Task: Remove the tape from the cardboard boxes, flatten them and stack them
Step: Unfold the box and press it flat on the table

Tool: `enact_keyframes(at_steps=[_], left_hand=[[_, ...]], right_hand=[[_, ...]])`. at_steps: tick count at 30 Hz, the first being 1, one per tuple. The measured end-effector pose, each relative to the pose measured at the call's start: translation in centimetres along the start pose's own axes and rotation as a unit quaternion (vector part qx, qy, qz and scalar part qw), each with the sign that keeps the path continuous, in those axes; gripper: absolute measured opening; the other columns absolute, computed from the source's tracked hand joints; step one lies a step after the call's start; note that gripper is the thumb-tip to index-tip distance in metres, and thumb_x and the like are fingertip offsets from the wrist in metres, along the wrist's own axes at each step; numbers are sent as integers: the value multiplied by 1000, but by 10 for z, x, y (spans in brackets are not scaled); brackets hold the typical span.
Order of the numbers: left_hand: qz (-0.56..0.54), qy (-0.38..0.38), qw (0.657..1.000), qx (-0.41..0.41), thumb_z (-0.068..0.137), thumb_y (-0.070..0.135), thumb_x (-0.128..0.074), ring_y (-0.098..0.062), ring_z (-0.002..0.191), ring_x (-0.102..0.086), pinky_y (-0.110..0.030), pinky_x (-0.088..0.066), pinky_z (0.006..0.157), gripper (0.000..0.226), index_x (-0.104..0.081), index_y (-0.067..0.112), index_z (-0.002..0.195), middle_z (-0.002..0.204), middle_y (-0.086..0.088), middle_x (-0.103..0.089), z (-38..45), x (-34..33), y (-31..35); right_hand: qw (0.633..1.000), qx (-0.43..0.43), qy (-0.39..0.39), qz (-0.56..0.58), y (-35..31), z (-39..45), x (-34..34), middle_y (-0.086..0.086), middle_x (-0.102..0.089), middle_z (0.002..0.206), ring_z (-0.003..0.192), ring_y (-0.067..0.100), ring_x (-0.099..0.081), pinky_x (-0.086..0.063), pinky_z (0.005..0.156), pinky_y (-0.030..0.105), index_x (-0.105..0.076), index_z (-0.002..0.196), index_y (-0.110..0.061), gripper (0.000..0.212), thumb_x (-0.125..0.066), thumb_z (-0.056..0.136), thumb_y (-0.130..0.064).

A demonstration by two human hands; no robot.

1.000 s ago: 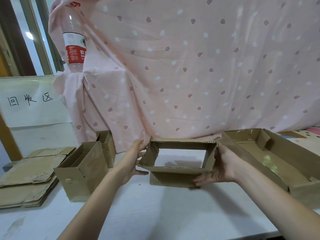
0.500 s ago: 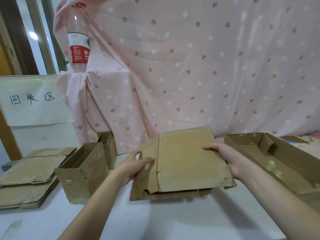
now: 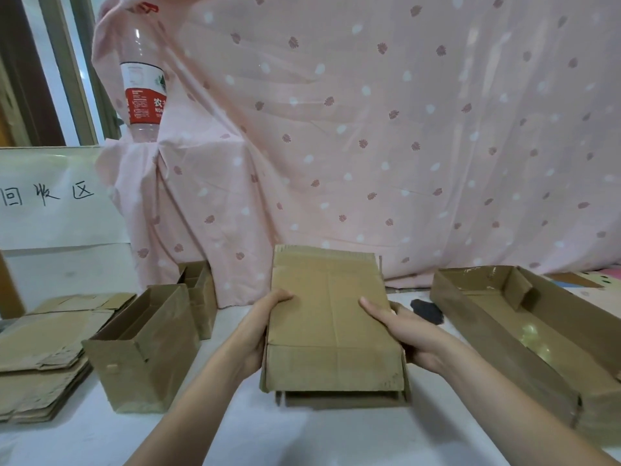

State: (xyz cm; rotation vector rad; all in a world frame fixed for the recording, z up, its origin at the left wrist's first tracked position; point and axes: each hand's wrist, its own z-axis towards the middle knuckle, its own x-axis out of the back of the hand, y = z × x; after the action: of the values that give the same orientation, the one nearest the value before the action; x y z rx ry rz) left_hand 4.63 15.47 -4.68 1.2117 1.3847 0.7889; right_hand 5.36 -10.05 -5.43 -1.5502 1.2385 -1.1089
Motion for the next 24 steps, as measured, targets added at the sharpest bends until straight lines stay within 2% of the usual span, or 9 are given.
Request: enact_keyframes(at_steps=[3,5,8,10,12,15,17,19,24], left_hand=[[-15,28,999,25,89,19,-64,-31,82,-70,-46,-57,83,31,-66,4,116,97,-16,-73,5,6,3],[-26,41,999,18,92,14,-63,-31,82,-72,-45,-57,78,27,-66,3,116,102,-19,-73,7,17,6],[-10,55,998,-12,92,9,-65,-31,83,-72,-43,-60,73,28,-64,1,119,105,-21,-73,14,31,1],[41,81,995,-26,90,6,-69,-30,83,-73,-39,-60,66,32,-63,1,120,102,-18,-74,19,37,-8],[128,117,984,-50,85,7,-75,-29,93,-72,-39,-60,73,56,-52,8,135,113,-15,-71,27,45,-20],[413,144,897,-72,84,33,-73,-32,114,-61,-42,-55,87,81,-22,45,146,145,-11,-47,37,52,-37],[617,97,778,-70,88,52,-59,-40,145,-27,-58,-32,112,76,-13,56,149,165,-2,-10,49,49,-53],[734,26,676,-64,93,61,-45,-35,152,2,-64,-5,117,65,-13,56,149,166,5,6,53,41,-69],[763,0,647,1,89,69,-34,-41,146,-13,-63,-10,113,61,-21,53,146,161,-4,-16,53,23,-90]], right_hand=[[996,26,71,-51,2,11,7,-5,-59,136,118,21,-62,-49,103,39,-24,153,-33,115,-75,61,-78],[995,-4,84,-59,8,19,14,1,-53,143,124,23,-56,-46,104,38,-25,156,-24,108,-71,71,-72],[992,-38,100,-63,17,29,23,13,-72,114,91,20,-68,-52,69,30,-61,124,1,52,-73,90,-36],[990,-32,117,-76,20,34,23,15,-76,102,84,25,-71,-52,66,29,-71,105,-2,28,-73,91,-26],[984,-14,139,-112,20,43,23,11,-75,97,87,27,-71,-54,69,31,-71,107,-5,26,-72,92,-26],[952,-16,136,-274,21,62,20,7,-71,97,90,24,-67,-56,76,33,-69,107,-7,29,-72,90,-30],[915,-31,126,-381,25,73,12,7,-69,102,94,24,-65,-53,79,33,-66,108,-7,35,-70,89,-37],[880,-30,126,-458,29,83,0,11,-65,114,104,29,-61,-48,80,34,-60,113,-8,36,-60,95,-39],[789,9,202,-581,39,91,-31,22,-19,152,138,39,-20,-14,114,53,-17,155,-20,58,-35,101,-32]])
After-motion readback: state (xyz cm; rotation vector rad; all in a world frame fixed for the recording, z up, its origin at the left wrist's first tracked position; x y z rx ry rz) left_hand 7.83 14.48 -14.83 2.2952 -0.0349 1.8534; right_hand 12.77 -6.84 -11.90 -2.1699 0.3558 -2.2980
